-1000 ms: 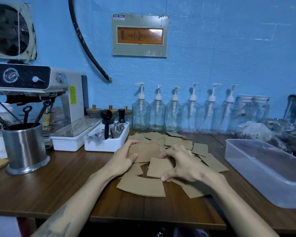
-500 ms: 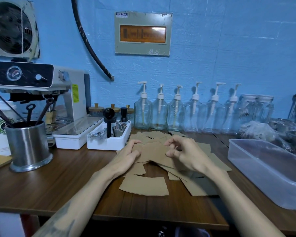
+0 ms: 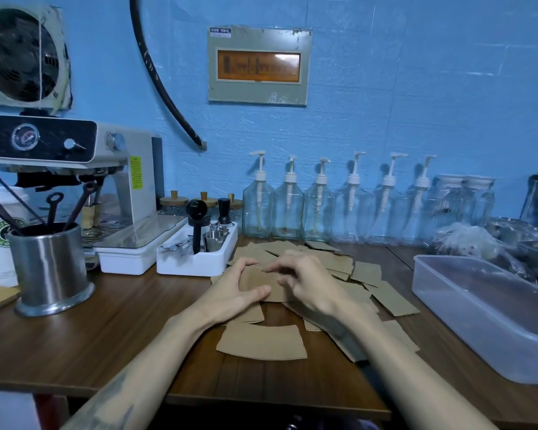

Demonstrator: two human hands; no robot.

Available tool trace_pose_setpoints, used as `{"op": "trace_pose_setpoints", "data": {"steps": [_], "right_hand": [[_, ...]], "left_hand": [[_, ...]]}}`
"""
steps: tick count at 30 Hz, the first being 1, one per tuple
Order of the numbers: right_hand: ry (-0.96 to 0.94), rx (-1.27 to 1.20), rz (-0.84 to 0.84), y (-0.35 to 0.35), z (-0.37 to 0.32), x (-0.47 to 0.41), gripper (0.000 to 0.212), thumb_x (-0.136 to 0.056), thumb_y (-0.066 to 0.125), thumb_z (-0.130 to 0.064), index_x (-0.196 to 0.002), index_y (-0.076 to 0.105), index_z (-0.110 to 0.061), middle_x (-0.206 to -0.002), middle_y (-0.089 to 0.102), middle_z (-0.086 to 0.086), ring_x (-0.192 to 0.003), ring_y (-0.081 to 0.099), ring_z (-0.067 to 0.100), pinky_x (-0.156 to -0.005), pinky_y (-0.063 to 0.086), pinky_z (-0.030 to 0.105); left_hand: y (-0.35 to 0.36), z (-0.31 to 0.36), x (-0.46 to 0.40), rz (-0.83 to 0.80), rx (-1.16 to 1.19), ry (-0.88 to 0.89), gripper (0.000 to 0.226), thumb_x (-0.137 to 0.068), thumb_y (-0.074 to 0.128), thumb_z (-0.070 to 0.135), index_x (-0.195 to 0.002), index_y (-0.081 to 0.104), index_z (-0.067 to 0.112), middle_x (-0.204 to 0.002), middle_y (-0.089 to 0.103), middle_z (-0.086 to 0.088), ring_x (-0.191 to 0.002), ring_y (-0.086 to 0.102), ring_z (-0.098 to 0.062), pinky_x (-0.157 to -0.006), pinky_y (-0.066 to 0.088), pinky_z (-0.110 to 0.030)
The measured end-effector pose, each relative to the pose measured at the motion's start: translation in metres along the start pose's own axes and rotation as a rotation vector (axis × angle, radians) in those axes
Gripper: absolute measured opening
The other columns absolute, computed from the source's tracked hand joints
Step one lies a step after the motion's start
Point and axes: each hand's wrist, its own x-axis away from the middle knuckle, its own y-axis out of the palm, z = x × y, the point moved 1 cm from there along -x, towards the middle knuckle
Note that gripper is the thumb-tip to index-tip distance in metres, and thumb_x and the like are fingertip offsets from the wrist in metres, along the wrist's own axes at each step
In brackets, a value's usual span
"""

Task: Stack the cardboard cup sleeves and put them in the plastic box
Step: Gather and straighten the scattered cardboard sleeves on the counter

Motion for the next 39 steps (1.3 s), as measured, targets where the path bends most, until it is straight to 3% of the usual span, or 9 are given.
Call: {"op": "trace_pose_setpoints", "data": {"steps": [4,7,11,17,21,24,28,33,39], "right_hand": [[0.043,-0.015,0.114,0.002,0.009,0.001,0.059,-0.087,0.068,-0.01,-0.139,0.048,-0.028,-0.127,0.04,-0.008,-0.12,0.036,0.004,-0.112,0.032,0.028],[0.205,-0.081,0.018,0.0,0.021,0.006,0.082,-0.09,0.068,-0.025,-0.154,0.017,-0.029,-0.15,0.022,-0.01,-0.132,0.031,0.009,-0.118,0.026,0.037],[0.246,-0.042,-0.121,0.012,0.031,0.01,0.075,-0.1,0.049,-0.024,-0.156,0.0,-0.035,-0.164,-0.002,-0.008,-0.15,0.011,0.02,-0.122,0.012,0.042],[0.223,0.094,-0.143,0.02,0.038,0.008,0.066,-0.103,0.042,-0.025,-0.155,0.004,-0.04,-0.158,0.023,0.001,-0.142,0.03,0.031,-0.119,0.025,0.046],[0.228,0.04,-0.066,0.006,0.039,0.013,0.064,-0.101,0.047,-0.031,-0.154,0.012,-0.042,-0.156,0.032,-0.003,-0.143,0.031,0.02,-0.12,0.023,0.043],[0.274,-0.031,0.039,-0.009,0.047,0.018,0.06,-0.099,0.052,-0.035,-0.153,0.025,-0.034,-0.15,0.041,-0.006,-0.139,0.036,0.014,-0.117,0.028,0.04],[0.364,0.076,0.101,-0.024,0.069,0.029,0.051,-0.096,0.055,-0.043,-0.141,0.05,-0.021,-0.144,0.046,-0.001,-0.137,0.039,0.021,-0.114,0.032,0.045],[0.529,0.28,-0.016,-0.026,0.074,0.042,0.086,-0.073,0.048,-0.084,-0.122,0.064,-0.014,-0.127,0.056,0.006,-0.122,0.048,0.027,-0.101,0.042,0.048],[0.549,0.261,-0.019,-0.021,0.065,0.038,0.083,-0.072,0.062,-0.072,-0.139,0.048,-0.025,-0.135,0.047,-0.001,-0.129,0.039,0.023,-0.105,0.035,0.043]], "left_hand": [[-0.001,-0.005,-0.002,0.041,-0.007,0.045,0.028,-0.092,0.061,0.043,-0.116,0.047,0.046,-0.118,0.063,0.013,-0.113,0.058,-0.008,-0.104,0.045,-0.04],[-0.003,-0.001,-0.002,0.036,-0.02,0.054,0.027,-0.097,0.059,0.028,-0.113,0.045,0.045,-0.118,0.059,0.013,-0.115,0.056,-0.013,-0.1,0.045,-0.035],[-0.003,0.001,-0.001,0.034,0.017,0.054,0.034,-0.096,0.058,0.026,-0.111,0.042,0.052,-0.116,0.059,0.011,-0.112,0.057,-0.018,-0.101,0.046,-0.039],[0.002,0.0,-0.001,-0.002,-0.017,0.04,0.035,-0.095,0.058,0.038,-0.11,0.035,0.06,-0.127,0.056,0.003,-0.113,0.055,-0.015,-0.103,0.045,-0.044],[0.0,-0.004,-0.005,0.042,-0.006,0.041,0.026,-0.095,0.057,0.04,-0.109,0.041,0.056,-0.11,0.061,0.005,-0.108,0.055,-0.02,-0.098,0.047,-0.046],[-0.002,-0.003,-0.005,0.077,-0.015,0.048,0.027,-0.094,0.057,0.04,-0.107,0.042,0.059,-0.089,0.06,-0.013,-0.087,0.055,-0.027,-0.085,0.049,-0.038],[-0.004,-0.002,-0.006,0.115,-0.022,0.075,0.026,-0.092,0.058,0.039,-0.111,0.044,0.05,-0.105,0.061,-0.029,-0.092,0.059,-0.038,-0.088,0.05,-0.048],[-0.001,-0.006,-0.006,0.092,-0.084,0.048,0.026,-0.097,0.057,0.036,-0.114,0.042,0.047,-0.073,0.044,-0.005,-0.072,0.043,-0.015,-0.065,0.036,-0.031],[0.0,-0.007,-0.004,0.093,-0.096,0.05,0.028,-0.097,0.057,0.035,-0.117,0.041,0.045,-0.07,0.041,-0.001,-0.07,0.041,-0.011,-0.062,0.032,-0.03]]}}
